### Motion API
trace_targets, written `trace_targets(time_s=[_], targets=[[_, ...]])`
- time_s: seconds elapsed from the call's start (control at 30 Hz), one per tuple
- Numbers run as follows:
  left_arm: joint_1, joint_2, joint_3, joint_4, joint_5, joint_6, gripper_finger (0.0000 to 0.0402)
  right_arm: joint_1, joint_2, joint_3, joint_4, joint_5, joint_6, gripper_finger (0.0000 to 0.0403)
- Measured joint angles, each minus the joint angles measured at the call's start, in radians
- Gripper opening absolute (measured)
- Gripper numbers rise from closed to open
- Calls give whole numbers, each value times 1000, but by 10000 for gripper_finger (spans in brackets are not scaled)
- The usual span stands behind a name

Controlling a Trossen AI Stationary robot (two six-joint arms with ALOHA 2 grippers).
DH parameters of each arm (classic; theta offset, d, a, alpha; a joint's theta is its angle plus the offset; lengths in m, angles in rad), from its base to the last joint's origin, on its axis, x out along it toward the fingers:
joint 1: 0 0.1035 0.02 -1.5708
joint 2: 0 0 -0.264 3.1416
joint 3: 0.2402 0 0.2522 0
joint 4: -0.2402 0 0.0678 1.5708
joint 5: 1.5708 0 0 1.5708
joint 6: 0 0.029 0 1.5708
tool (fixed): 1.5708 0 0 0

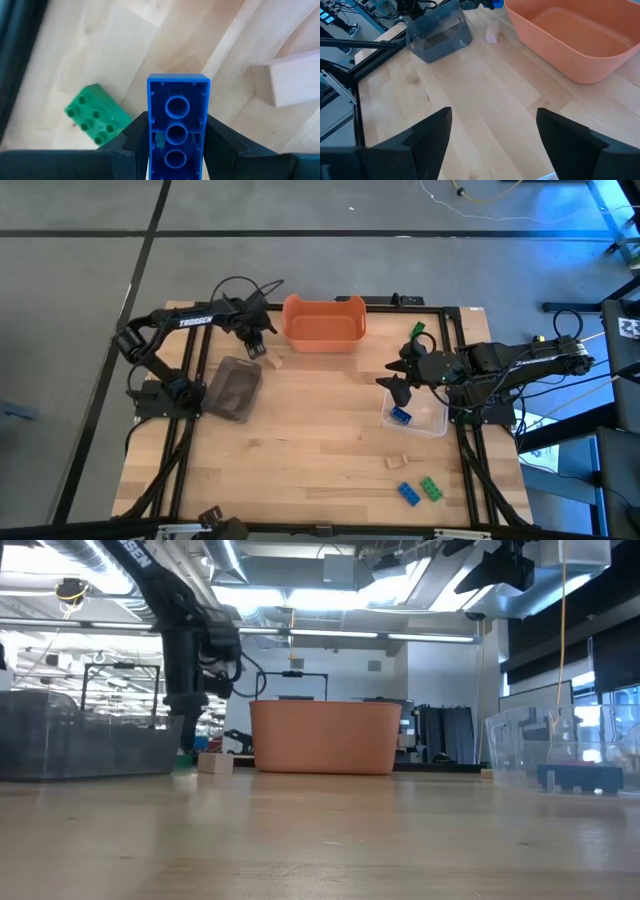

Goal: Sort & place blocks by color
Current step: Put the top blue game piece into the transparent bin

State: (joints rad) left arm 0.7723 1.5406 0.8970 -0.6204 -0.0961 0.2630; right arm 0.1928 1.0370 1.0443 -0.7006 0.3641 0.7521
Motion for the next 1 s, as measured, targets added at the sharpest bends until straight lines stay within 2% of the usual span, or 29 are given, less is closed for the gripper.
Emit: trace_targets(time_s=[0.2,0.33,0.4,0.5,0.57,0.63,0.8,0.9,1.0], targets=[[0,-171,0,-2,18,-68,130,0,0,0,2,0,6,292],[-7,-353,1,7,124,-186,130,0,0,0,3,53,25,292],[-23,-450,1,24,212,-257,130,0,0,0,3,81,26,292],[-71,-598,1,100,325,-353,130,-1,0,0,7,111,25,292],[-127,-681,0,176,344,-426,130,-1,0,0,22,113,7,292],[-201,-750,-22,278,336,-493,130,-1,0,0,57,113,-21,292],[-398,-836,-110,448,174,-607,130,-1,0,0,178,87,-139,292],[-490,-829,-123,461,109,-622,130,-1,1,0,264,56,-182,292],[-566,-770,-102,466,97,-594,130,-10,26,0,386,13,-204,292]])
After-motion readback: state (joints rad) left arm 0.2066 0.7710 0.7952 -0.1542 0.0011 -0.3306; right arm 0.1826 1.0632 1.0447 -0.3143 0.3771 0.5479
